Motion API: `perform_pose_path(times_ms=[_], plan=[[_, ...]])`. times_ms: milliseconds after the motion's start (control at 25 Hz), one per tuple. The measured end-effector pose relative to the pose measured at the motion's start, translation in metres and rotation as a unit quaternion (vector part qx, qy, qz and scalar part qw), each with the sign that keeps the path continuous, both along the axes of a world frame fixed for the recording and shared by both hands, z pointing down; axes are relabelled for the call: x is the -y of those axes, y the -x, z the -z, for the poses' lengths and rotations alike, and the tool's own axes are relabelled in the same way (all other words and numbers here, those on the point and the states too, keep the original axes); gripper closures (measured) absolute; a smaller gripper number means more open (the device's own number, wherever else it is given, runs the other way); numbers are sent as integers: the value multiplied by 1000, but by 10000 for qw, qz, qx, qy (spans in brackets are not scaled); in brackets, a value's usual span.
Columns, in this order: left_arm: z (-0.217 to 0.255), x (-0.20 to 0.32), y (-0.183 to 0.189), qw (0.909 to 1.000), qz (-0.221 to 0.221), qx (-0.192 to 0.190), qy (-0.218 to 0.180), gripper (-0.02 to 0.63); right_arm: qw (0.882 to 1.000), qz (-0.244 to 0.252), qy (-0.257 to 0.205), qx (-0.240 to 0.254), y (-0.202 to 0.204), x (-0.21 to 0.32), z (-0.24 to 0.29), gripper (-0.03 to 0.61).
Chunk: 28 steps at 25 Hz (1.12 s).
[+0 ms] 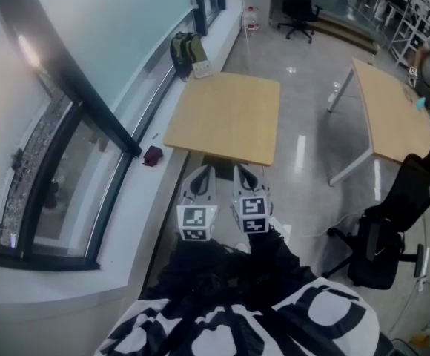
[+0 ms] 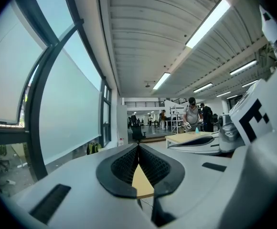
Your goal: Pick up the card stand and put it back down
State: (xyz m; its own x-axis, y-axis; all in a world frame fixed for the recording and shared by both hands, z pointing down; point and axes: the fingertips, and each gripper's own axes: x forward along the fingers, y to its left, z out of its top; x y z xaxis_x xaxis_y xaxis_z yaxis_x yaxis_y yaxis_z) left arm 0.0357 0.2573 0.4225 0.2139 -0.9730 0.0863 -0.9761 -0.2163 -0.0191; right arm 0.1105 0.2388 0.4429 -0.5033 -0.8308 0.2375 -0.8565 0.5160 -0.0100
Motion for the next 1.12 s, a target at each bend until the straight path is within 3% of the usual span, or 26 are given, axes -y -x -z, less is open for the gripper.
perform_pose_path(times_ms=[200, 400, 640, 880, 1120], plan=[[-21, 45, 7, 9995, 2, -98, 295, 603, 9993, 269, 193, -153, 11, 34, -21, 564], [-33, 111, 25, 9991, -173, -187, 328, 603, 9972, 708, 134, -191, 38, 84, -30, 558], [1, 205, 88, 9995, -233, -144, -157, 603, 9930, 1124, -249, 250, 97, 172, 2, 557], [13, 263, 142, 9984, -442, -226, -286, 603, 9968, 658, -426, 164, 146, 239, 12, 558], [-4, 294, 151, 9972, -604, -414, -147, 603, 9991, -253, -344, 55, 138, 281, -1, 560]])
